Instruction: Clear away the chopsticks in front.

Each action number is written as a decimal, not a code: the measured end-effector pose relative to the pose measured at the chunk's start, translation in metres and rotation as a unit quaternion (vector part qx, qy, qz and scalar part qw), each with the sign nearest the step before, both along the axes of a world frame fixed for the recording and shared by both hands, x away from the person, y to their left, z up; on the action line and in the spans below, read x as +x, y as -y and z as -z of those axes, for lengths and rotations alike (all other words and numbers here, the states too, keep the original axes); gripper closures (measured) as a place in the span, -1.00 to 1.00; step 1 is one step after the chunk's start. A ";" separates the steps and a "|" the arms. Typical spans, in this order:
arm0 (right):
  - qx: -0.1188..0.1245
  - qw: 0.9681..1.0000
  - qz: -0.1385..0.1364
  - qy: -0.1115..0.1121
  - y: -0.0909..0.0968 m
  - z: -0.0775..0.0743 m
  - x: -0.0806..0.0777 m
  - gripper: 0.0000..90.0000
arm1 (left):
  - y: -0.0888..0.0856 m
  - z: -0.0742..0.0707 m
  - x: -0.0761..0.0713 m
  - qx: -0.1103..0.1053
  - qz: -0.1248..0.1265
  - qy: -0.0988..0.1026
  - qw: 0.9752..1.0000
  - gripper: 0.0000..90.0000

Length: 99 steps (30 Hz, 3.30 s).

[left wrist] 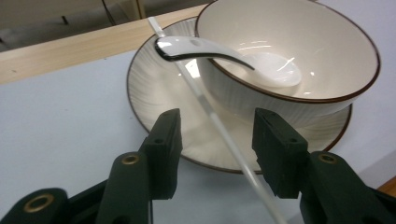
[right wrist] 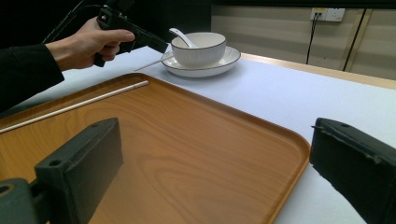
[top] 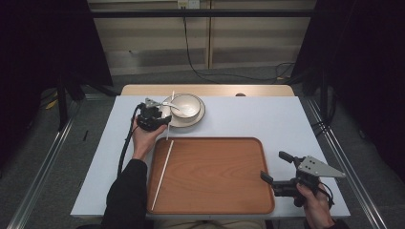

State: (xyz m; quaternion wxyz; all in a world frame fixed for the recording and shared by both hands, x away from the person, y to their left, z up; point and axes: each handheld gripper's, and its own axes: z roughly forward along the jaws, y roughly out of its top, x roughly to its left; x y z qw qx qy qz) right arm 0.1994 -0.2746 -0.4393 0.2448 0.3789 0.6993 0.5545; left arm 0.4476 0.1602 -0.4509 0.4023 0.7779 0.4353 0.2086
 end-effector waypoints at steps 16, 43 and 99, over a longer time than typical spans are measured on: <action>0.001 1.000 0.003 -0.004 0.000 0.000 0.000 -0.95 | 0.005 0.009 0.008 0.018 -0.013 -0.022 1.000 0.61; 0.005 1.000 0.008 -0.008 0.002 0.000 0.000 -0.96 | 0.012 0.008 0.056 0.037 -0.041 -0.047 0.997 0.74; 0.008 1.000 0.012 0.000 0.004 -0.001 -0.002 -0.96 | -0.002 0.003 0.038 0.015 -0.079 -0.063 0.995 0.90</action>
